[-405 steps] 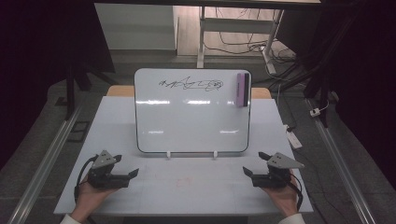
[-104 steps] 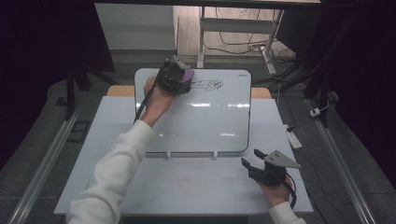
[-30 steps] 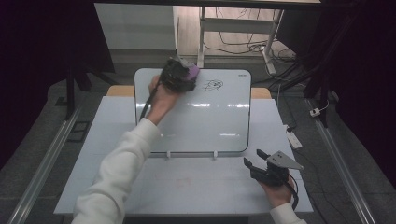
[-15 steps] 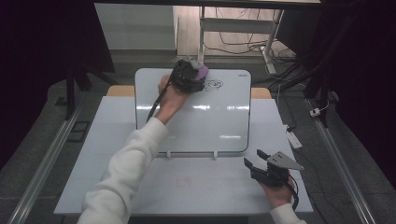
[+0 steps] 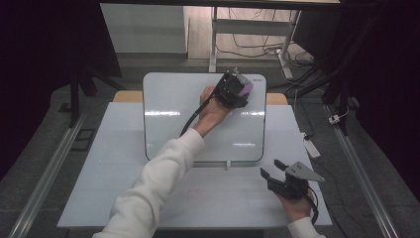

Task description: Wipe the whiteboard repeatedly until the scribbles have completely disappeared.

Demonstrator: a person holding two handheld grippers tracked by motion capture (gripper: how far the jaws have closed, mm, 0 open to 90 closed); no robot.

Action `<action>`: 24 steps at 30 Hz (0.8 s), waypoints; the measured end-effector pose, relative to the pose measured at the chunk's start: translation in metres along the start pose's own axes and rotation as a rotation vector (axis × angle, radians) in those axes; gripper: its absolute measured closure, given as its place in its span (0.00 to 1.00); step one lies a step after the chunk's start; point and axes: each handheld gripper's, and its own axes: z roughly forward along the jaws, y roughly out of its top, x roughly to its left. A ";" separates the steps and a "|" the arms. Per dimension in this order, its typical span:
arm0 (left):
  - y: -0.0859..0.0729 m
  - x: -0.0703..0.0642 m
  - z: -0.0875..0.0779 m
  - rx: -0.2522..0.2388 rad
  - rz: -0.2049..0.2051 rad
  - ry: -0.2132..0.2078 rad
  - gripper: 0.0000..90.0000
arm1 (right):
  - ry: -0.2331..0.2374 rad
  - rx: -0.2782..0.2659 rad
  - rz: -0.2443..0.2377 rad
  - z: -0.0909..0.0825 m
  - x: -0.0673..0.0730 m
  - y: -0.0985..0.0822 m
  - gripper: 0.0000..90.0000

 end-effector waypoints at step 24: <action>0.007 0.007 -0.001 -0.008 0.000 -0.017 0.46 | -0.005 0.003 -0.001 -0.001 0.000 -0.002 0.40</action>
